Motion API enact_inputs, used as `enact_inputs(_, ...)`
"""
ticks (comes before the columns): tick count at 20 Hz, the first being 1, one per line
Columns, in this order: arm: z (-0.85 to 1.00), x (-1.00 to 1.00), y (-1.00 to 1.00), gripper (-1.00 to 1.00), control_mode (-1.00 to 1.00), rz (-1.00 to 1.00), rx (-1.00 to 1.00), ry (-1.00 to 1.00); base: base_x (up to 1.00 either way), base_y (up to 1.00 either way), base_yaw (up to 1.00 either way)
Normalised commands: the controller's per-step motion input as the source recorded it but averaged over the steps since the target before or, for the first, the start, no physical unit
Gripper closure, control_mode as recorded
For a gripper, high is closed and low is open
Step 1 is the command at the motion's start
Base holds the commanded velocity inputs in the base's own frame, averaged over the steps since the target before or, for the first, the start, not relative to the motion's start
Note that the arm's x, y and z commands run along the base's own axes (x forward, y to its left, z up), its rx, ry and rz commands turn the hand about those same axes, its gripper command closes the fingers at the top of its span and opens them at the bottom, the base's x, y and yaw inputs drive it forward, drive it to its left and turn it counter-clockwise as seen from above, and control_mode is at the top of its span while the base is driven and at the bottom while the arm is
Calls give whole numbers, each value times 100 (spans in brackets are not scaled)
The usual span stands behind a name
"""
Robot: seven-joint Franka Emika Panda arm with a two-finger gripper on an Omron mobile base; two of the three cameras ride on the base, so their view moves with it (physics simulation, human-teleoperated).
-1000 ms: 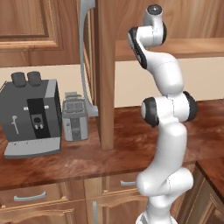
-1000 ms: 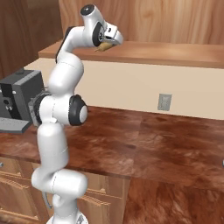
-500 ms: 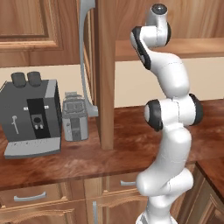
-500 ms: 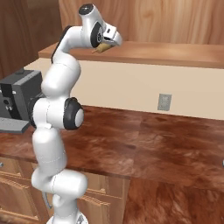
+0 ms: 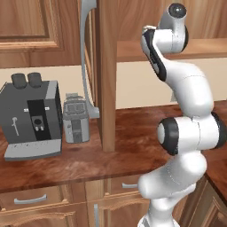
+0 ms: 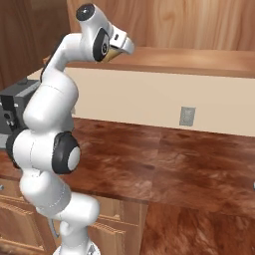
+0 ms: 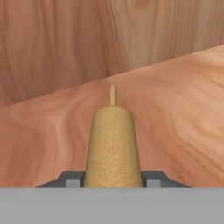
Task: Open the cabinet, retrieve the rolling pin, and place it next to the meat on the cutting board to prepare for tenderizing.
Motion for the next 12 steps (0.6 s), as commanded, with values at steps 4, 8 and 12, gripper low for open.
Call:
enact_inputs(4,2,-100,-9,100,-100,-7,8,-22,0,0,0)
enact_inputs(8,11,-100,-3,100,-100,-9,8,-20,0,0,0)
enact_inputs(12,31,-100,0,100,-100,-11,3,-12,0,0,0)
